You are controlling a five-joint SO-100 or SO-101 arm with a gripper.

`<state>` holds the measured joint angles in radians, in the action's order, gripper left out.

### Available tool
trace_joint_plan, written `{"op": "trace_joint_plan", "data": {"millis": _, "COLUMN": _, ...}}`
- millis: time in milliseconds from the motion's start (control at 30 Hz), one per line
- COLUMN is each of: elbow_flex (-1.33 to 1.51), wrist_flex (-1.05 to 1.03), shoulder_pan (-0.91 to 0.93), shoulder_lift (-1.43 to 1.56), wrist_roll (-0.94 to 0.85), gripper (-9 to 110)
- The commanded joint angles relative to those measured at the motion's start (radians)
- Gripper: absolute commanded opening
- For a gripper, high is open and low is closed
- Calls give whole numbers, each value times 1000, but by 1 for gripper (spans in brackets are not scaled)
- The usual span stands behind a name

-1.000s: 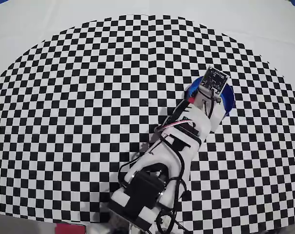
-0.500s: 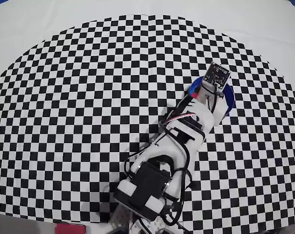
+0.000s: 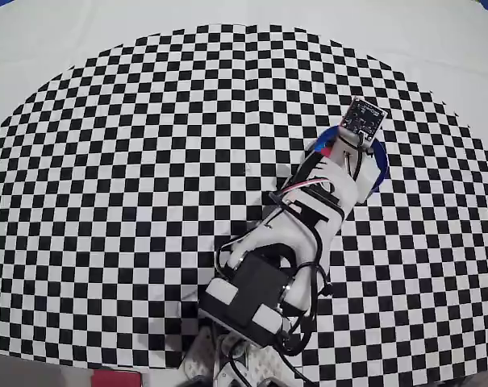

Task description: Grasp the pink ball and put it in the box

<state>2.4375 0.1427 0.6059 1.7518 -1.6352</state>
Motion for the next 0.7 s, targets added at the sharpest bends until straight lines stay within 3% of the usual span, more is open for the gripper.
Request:
{"op": "trace_joint_plan", "data": {"millis": 0, "elbow_flex": -60, "wrist_flex": 23, "shoulder_pan": -2, "shoulder_lift": -14, "wrist_roll": -8, "gripper": 0}}
{"op": "trace_joint_plan", "data": {"millis": 667, "elbow_flex": -109, "wrist_flex": 43, "shoulder_pan": -6, "shoulder_lift": -86, "wrist_roll": -8, "gripper": 0}}
